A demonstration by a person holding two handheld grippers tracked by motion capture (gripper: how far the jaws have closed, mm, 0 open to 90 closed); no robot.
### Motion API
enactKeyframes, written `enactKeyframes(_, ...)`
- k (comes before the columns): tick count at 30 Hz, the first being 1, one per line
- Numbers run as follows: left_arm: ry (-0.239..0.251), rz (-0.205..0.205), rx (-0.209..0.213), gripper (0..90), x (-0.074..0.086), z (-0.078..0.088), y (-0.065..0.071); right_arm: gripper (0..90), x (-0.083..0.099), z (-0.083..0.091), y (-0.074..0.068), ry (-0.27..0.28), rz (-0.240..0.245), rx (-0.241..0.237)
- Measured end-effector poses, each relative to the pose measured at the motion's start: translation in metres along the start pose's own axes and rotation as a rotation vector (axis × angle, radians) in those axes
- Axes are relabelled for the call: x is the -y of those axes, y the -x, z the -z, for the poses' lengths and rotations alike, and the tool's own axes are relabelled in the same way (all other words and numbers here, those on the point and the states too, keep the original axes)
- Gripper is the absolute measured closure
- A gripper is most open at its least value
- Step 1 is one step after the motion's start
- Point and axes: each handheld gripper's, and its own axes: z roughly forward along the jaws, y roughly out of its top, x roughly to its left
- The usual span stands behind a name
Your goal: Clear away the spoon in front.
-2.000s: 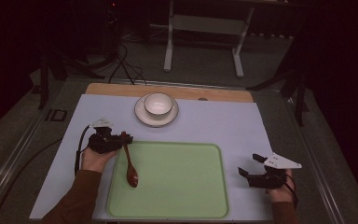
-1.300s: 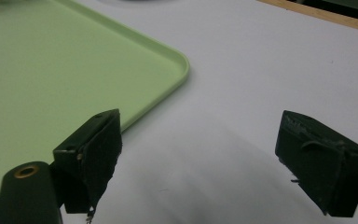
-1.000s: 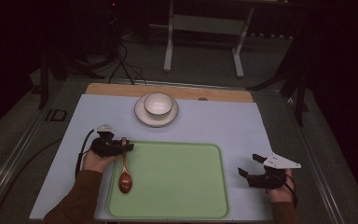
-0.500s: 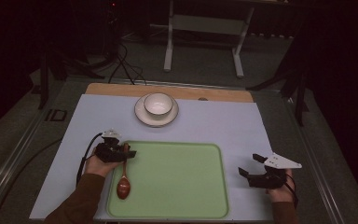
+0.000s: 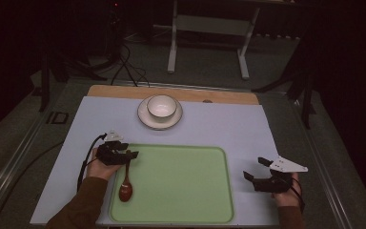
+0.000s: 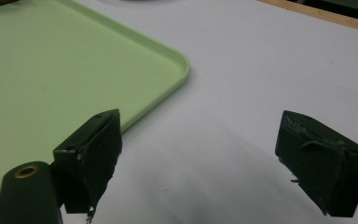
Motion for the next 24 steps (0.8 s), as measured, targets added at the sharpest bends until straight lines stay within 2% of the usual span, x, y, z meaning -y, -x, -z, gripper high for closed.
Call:
enactKeyframes(13, 0.036, -0.008, -0.062, 31.4, -0.005, 0.009, 0.001, 14.4, 0.000, 0.000, 0.000, 0.000, 0.002, 0.000)
enactKeyframes(24, 0.100, -0.057, -0.134, 30.6, -0.010, 0.030, 0.012, 14.4, 0.000, 0.001, 0.001, 0.008, 0.001, 0.002)
